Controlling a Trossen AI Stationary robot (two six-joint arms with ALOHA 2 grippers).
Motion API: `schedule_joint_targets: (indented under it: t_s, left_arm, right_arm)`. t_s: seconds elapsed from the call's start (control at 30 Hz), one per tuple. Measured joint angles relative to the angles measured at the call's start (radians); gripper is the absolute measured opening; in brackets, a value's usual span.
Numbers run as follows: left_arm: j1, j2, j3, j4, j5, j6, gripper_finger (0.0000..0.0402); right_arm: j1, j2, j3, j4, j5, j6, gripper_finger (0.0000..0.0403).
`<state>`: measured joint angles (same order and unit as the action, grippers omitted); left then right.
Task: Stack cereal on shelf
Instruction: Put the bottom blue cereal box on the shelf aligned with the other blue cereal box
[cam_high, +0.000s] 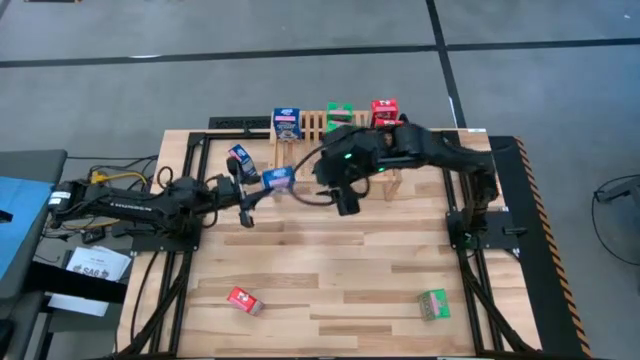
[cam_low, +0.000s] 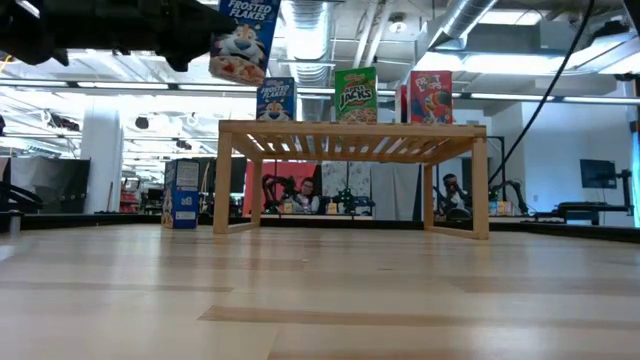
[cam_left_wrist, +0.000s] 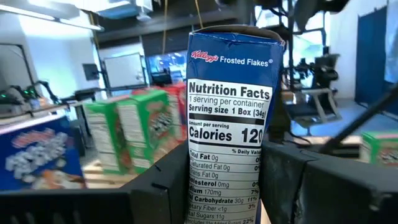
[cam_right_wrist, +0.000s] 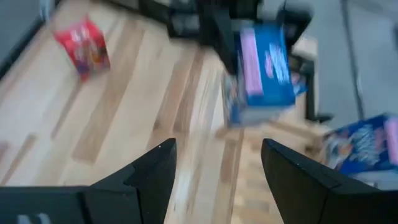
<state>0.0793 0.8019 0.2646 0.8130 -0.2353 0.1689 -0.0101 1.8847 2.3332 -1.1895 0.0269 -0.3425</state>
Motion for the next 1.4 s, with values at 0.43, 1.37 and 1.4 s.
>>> schedule_joint_targets:
  t_s: [0.43,1.37,1.4]
  left_arm:
    - [0.420,0.022,0.001,0.047,0.399,-0.196,0.0135]
    - [0.605,0.429,0.177,0.153,0.649,-0.308,0.0135]
    - [0.606,0.429,0.178,0.155,0.650,-0.308,0.0135]
  right_arm:
    - [0.018,-0.165,0.000,0.008,-0.003,-0.004,0.0261]
    - [-0.129,-0.307,-0.001,-0.217,-0.236,0.073,0.0261]
    - [-0.137,-0.315,-0.001,-0.224,-0.250,0.072,0.0261]
